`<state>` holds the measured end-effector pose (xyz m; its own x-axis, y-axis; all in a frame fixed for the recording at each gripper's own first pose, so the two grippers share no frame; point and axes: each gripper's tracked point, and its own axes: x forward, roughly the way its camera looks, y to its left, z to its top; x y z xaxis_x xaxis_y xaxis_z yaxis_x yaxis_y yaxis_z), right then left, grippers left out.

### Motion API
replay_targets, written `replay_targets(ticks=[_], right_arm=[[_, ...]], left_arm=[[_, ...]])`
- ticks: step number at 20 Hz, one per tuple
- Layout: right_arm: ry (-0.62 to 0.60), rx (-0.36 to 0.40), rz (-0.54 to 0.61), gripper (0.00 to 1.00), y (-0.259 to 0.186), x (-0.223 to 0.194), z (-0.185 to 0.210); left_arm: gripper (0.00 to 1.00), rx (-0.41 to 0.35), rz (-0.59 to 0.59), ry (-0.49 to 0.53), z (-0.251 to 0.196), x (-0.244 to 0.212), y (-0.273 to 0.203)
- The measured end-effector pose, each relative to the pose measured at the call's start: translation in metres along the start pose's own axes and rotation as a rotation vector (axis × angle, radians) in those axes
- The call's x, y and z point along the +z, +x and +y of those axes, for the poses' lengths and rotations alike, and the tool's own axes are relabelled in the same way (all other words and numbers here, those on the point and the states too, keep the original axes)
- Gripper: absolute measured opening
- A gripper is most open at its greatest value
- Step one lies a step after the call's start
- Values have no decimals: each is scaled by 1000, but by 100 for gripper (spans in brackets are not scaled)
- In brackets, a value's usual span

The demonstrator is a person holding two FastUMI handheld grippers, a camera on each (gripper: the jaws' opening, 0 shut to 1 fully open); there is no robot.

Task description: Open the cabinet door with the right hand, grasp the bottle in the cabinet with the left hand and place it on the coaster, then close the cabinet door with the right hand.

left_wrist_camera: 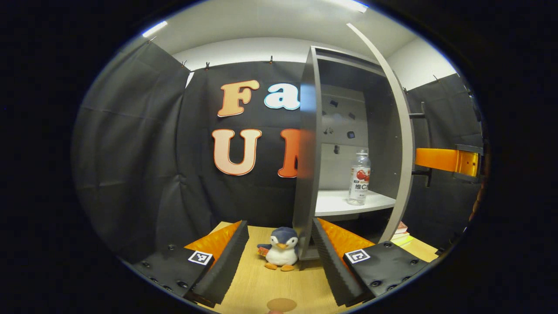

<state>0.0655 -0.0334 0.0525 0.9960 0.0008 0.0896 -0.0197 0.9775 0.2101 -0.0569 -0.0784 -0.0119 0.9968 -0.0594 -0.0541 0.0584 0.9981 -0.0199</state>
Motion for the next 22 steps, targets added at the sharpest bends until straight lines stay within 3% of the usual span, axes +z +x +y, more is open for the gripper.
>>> replay_targets(ticks=[7, 13, 18, 20, 22], right_arm=[[-33, -67, -26, 19, -17, 7, -31], [-68, -156, -28, 12, -27, 10, -64], [-108, -191, -35, 9, -31, 13, -87], [-110, -201, -37, 14, -32, 12, -92], [-117, -214, -45, 8, -33, 15, -97]], left_arm=[[95, -55, -6, -15, -74, 2, -22], [95, -102, -12, -13, -128, 1, -40], [95, -123, -1, -34, -140, 3, -37], [95, -124, -2, -33, -141, 4, -33], [95, -123, 3, -36, -143, 2, -31]])
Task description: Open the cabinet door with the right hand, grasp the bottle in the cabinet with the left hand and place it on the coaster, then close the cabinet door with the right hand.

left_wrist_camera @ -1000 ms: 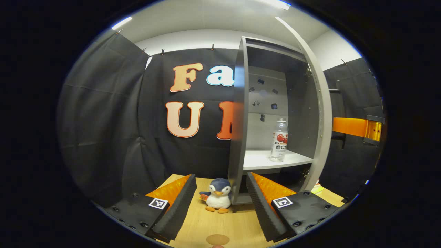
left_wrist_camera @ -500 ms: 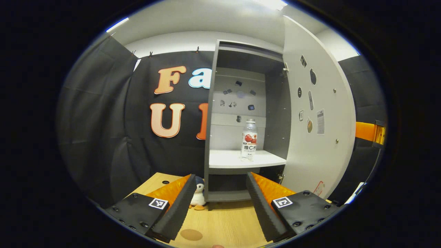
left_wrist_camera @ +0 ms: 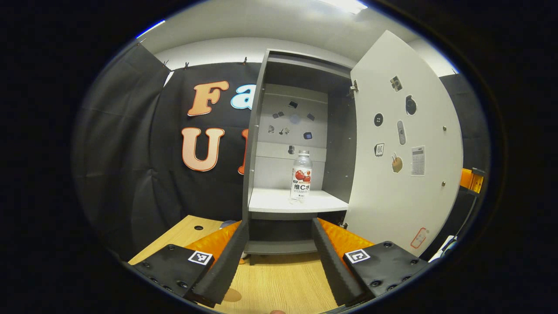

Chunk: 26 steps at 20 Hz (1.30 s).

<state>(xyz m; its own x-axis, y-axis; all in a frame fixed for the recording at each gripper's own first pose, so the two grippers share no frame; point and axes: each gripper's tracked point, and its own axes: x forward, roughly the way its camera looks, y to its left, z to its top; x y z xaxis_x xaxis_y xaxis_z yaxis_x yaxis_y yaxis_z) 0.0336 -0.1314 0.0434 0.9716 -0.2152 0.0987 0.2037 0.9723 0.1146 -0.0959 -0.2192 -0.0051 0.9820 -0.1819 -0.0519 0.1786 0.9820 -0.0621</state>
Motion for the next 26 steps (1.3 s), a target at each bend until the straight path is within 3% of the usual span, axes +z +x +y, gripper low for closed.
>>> replay_targets(ticks=[2, 4, 6, 8, 9, 10, 12, 13, 14, 15, 17, 20, 25, 26], right_arm=[[22, 3, -1, 0, 3, 0, -3], [29, 21, -5, 5, 2, 1, 2], [18, 28, 1, 0, 1, -1, -4], [25, 27, 10, 6, 1, -2, -3], [23, 23, 15, 14, 0, -2, -5], [22, 17, 21, 7, -2, -3, -6], [10, -16, 14, 9, -6, 0, -12], [-3, -39, 2, 19, -2, 1, -18], [-19, -67, -1, 14, -3, 2, -25], [-31, -89, 1, 14, -4, 0, -30], [-43, -88, 0, 31, -5, 2, -28], [-66, -88, 21, 39, -13, -1, -29], [-47, -81, 11, 43, -13, 3, -17], [-39, -70, 11, 49, -13, 3, -10]], left_arm=[[96, -7, 9, -7, -2, -3, 2], [95, -7, 15, -8, -3, -5, 3], [95, -11, 18, -3, -5, -6, 3], [95, -12, 21, 7, -5, -7, 4], [95, -13, 21, 10, -5, -6, 5], [95, -17, 23, 14, -6, -7, 5], [96, -22, 25, 14, -6, -8, 7], [95, -26, 25, 11, -8, -8, 9], [95, -30, 26, 7, -9, -8, 11], [95, -34, 25, 5, -11, -8, 13], [95, -46, 24, 6, -13, -9, 15], [95, -61, 12, 19, -17, -4, 19], [95, -116, -23, 36, -25, 8, 53], [95, -130, -29, 39, -27, 11, 63]])
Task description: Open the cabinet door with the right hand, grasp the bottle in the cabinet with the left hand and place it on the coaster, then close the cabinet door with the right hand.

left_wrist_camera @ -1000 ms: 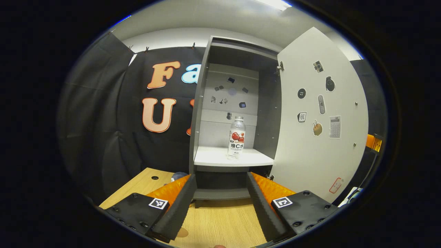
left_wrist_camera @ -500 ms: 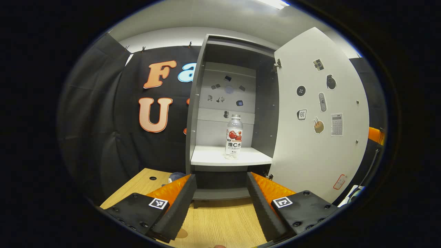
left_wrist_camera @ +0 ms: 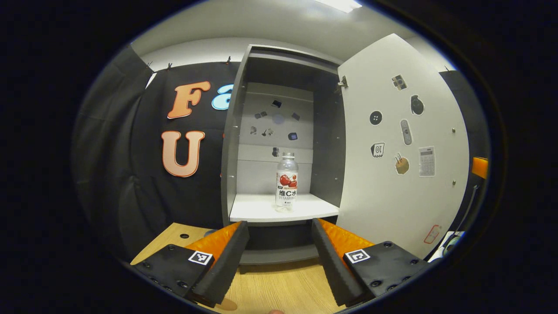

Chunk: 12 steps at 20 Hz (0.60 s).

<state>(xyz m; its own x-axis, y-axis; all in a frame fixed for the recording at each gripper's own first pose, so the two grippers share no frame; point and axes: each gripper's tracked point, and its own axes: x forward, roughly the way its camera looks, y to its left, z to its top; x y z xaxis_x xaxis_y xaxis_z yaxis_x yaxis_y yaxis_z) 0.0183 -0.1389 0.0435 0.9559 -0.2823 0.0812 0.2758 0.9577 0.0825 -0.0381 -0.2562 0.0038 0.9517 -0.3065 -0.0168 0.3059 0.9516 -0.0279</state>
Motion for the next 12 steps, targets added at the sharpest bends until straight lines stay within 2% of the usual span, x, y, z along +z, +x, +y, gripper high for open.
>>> replay_targets(ticks=[1, 2, 3, 4, 5, 6, 8, 10, 12], right_arm=[[0, 6, -6, 52, 1, 1, 5], [-4, 2, -9, 63, 3, 1, 6], [-9, -2, -7, 63, 5, 1, 6], [-20, -28, 11, 69, 7, -2, 4], [-46, -64, -12, 70, 0, 4, 0], [-79, -94, -23, 77, 6, 4, -9], [-126, -162, -34, 81, 10, 6, -23], [-136, -209, -40, 82, 12, 7, -27], [-118, -216, -45, 83, 14, 9, -22]], left_arm=[[95, -11, -6, 2, 1, 1, 13], [95, -27, -5, 1, 0, 1, 25], [95, -41, -5, -1, 0, 1, 35], [95, -57, -4, -7, 0, 1, 47], [95, -70, -2, -14, 1, 0, 59], [95, -86, 4, -22, 1, -1, 71], [94, -119, 19, -39, 2, -5, 97], [95, -135, 23, -36, 8, -6, 122], [95, -149, 15, -23, 14, -4, 147]])
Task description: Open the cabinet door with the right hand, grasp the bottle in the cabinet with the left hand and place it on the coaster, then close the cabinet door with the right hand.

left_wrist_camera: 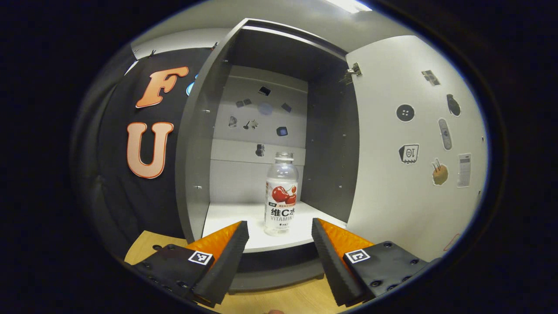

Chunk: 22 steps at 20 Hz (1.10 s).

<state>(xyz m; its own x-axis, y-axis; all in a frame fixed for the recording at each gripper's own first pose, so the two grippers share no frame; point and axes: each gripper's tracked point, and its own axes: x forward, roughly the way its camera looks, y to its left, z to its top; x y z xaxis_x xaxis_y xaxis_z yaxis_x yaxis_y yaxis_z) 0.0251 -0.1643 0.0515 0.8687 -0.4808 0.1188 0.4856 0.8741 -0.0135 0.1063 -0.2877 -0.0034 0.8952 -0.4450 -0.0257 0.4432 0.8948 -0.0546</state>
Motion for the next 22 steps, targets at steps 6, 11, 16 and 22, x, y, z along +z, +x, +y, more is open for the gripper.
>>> replay_targets(ticks=[6, 11, 16, 22], right_arm=[[49, -48, 6, 86, 5, 1, 14], [113, -25, 45, 87, 19, -9, 54], [146, -20, 100, 87, 34, -23, 73], [198, 25, 157, 87, 45, -38, 98]], left_arm=[[95, -100, 9, 49, -3, -2, 61], [94, -152, -3, 95, -10, 0, 98], [94, -175, 10, 82, -8, -7, 126], [86, -197, 0, 79, -13, -8, 130]])
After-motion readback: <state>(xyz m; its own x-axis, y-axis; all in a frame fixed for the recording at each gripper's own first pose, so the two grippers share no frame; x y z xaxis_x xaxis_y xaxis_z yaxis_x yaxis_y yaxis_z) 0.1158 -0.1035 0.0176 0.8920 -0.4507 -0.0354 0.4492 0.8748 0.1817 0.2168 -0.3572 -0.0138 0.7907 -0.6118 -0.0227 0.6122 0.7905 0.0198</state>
